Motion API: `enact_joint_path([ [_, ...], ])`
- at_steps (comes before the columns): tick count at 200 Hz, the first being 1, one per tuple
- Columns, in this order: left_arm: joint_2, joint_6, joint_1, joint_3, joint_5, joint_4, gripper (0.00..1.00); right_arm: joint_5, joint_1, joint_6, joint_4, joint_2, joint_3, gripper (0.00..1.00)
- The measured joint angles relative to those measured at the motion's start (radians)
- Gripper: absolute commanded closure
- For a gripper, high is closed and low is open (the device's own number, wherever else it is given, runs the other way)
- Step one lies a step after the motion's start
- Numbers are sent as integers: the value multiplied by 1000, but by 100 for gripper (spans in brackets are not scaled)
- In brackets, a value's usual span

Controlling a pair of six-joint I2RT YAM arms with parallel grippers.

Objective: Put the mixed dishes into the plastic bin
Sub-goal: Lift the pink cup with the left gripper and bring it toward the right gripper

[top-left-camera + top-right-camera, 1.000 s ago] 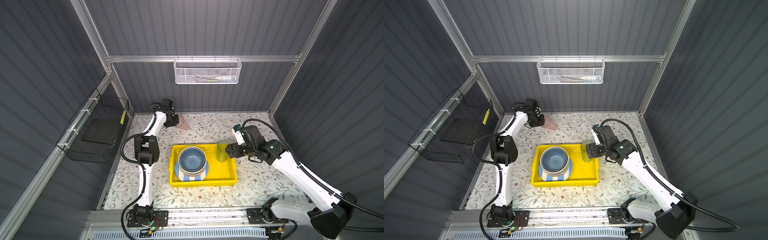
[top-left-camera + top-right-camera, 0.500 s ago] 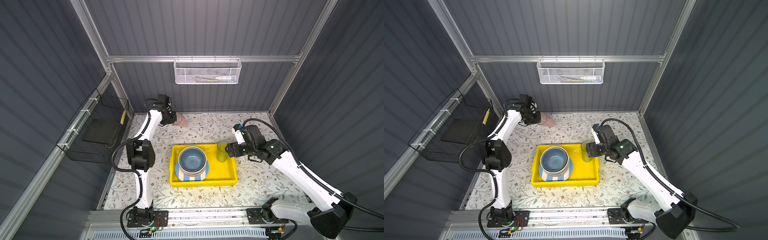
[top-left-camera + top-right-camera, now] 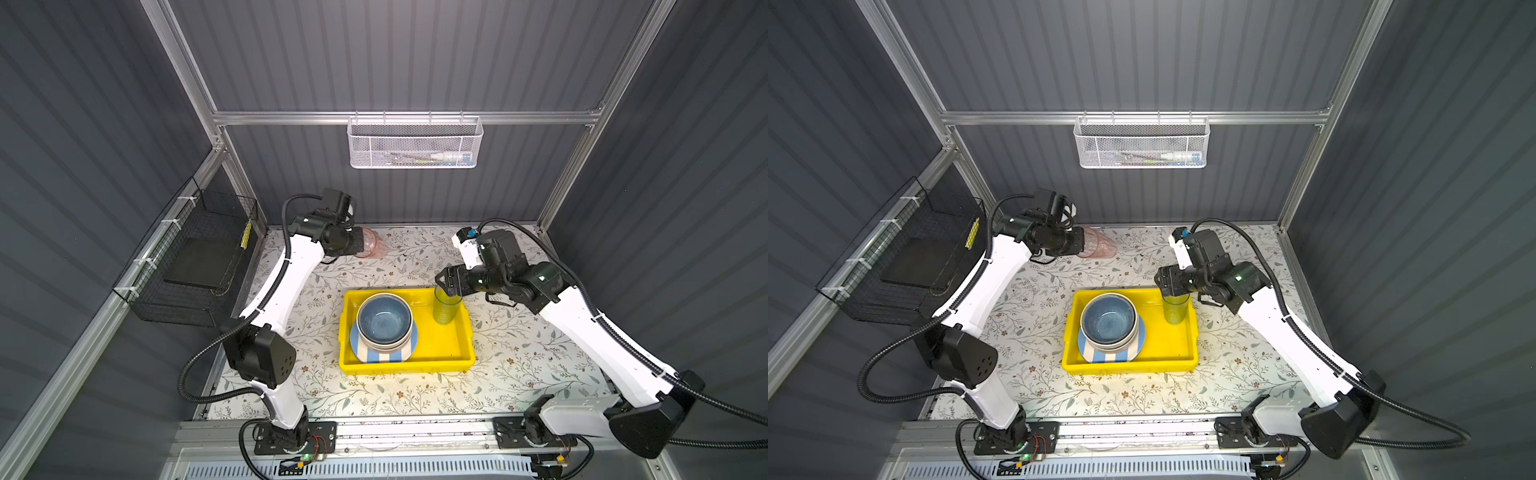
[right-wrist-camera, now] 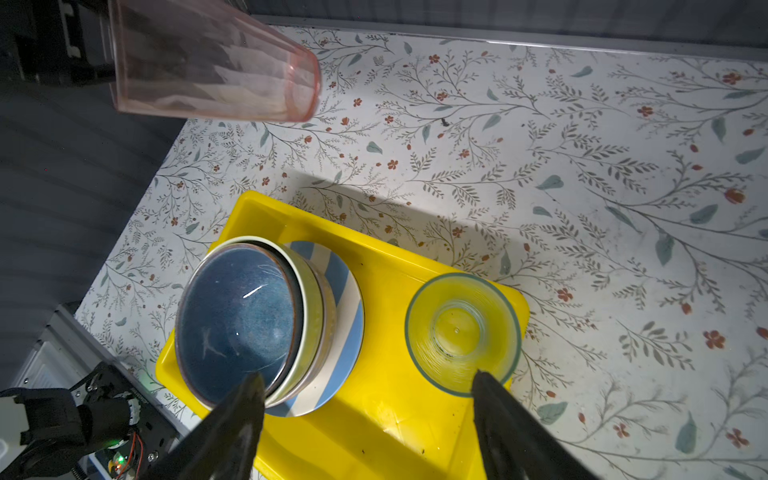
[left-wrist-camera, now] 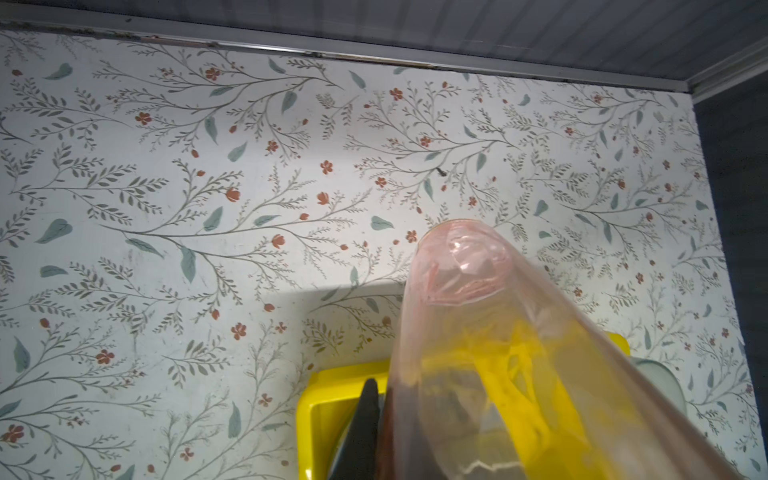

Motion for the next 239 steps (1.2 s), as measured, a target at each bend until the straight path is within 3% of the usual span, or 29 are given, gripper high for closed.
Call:
enact_joint_path([
  [70,-38,-141,-202,6,-226,-98,100,-54,55,5,25,89,150,23],
  [116,-5,-194,-325,40,-298,-110,100,-55,68,18,30,130,191,25],
  [155,40,-200,-352,85,-323,-114,100,-34,68,21,29,155,191,28],
  [239,70,-198,-376,131,-343,-117,100,73,79,36,39,228,225,43],
])
